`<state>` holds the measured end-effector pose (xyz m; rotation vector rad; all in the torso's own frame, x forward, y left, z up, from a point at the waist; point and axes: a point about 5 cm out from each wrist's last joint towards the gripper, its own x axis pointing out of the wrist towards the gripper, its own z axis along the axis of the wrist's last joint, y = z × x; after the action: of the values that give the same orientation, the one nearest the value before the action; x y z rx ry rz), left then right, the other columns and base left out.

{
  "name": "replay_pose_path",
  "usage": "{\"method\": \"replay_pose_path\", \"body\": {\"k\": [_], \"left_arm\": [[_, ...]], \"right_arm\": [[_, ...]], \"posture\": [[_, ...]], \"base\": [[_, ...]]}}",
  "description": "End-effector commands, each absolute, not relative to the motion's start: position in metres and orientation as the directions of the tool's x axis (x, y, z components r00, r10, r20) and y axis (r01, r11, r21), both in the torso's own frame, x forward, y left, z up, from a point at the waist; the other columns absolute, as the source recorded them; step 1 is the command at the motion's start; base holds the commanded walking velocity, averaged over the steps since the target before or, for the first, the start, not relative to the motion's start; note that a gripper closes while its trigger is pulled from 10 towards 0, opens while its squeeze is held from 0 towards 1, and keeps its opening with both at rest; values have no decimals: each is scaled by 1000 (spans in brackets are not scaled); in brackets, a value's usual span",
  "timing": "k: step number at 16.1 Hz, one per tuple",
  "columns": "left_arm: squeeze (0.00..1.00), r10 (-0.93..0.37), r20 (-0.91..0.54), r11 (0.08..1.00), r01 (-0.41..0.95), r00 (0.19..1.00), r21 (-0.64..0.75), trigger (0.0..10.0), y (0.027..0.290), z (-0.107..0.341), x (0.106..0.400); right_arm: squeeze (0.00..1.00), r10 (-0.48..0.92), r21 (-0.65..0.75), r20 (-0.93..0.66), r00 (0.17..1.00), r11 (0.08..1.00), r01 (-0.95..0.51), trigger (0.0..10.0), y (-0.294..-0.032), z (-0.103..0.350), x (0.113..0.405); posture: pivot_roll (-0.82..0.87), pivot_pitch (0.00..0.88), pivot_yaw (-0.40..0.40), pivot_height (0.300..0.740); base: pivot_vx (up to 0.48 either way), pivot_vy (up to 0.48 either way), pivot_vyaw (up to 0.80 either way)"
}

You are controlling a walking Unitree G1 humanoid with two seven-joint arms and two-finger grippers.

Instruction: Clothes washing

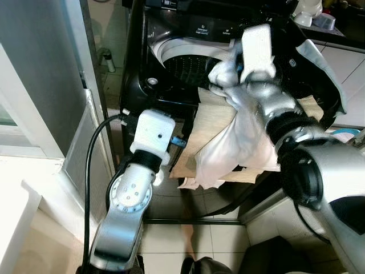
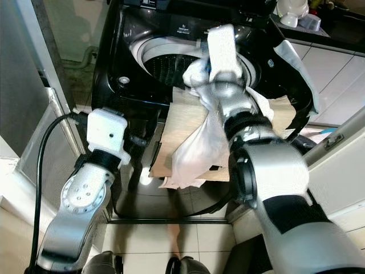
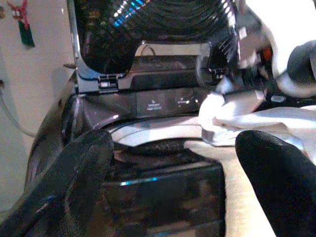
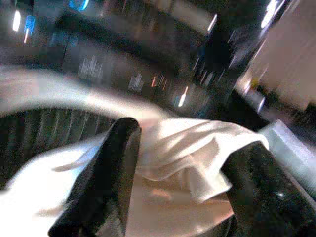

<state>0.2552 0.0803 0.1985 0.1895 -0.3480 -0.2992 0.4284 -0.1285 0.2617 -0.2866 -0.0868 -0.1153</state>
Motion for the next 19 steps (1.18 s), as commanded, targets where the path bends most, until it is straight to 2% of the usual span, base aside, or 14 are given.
{"method": "replay_pose_path", "body": {"k": [1, 2, 3, 5, 8, 10, 15, 17, 19], "left_arm": [[0, -343, 308, 932, 280, 888, 231, 10000, 77, 199, 258], [0, -356, 312, 927, 292, 881, 233, 10000, 75, 199, 262], [0, -364, 315, 925, 300, 877, 234, 10000, 73, 200, 263], [0, -376, 322, 921, 311, 869, 235, 10000, 72, 201, 267], [0, -400, 336, 912, 334, 853, 240, 10000, 67, 203, 275], [0, -405, 342, 910, 336, 848, 243, 10000, 66, 204, 277], [0, -394, 360, 914, 321, 846, 248, 10000, 72, 206, 285], [0, -417, 359, 904, 343, 835, 253, 10000, 69, 206, 286], [0, -438, 357, 895, 363, 825, 258, 10000, 68, 206, 289]], "right_arm": [[1000, -131, -269, 186, 974, 946, 179, 10000, -140, 283, 429], [1000, -128, -244, 182, 975, 954, 171, 10000, -142, 283, 429], [0, -130, -232, 184, 974, 957, 171, 10000, -143, 284, 429], [0, -131, -209, 207, 970, 962, 175, 10000, -144, 290, 429], [0, -137, -173, 398, 907, 960, 220, 10000, -142, 336, 425], [0, -151, -140, 434, 888, 963, 232, 10000, -145, 342, 423], [0, -183, -42, 529, 829, 970, 241, 10000, -154, 303, 412], [0, -211, -8, 509, 834, 968, 250, 10000, -155, 256, 394], [0, -173, -40, 460, 871, 976, 215, 10000, -153, 211, 370]], "posture": [[176, 52, -147, 740], [163, 37, -139, 740], [156, 31, -134, 740], [137, 20, -120, 740], [115, 0, -111, 740], [117, 0, -117, 740], [84, 0, -103, 740], [55, 0, -81, 740], [19, 0, -53, 740]], "base": [[0, 0, 0], [0, 0, 0], [0, 0, 0], [0, 0, 0], [0, 0, 0], [0, 0, 0], [0, 0, 0], [0, 0, 0], [0, 0, 0]]}}
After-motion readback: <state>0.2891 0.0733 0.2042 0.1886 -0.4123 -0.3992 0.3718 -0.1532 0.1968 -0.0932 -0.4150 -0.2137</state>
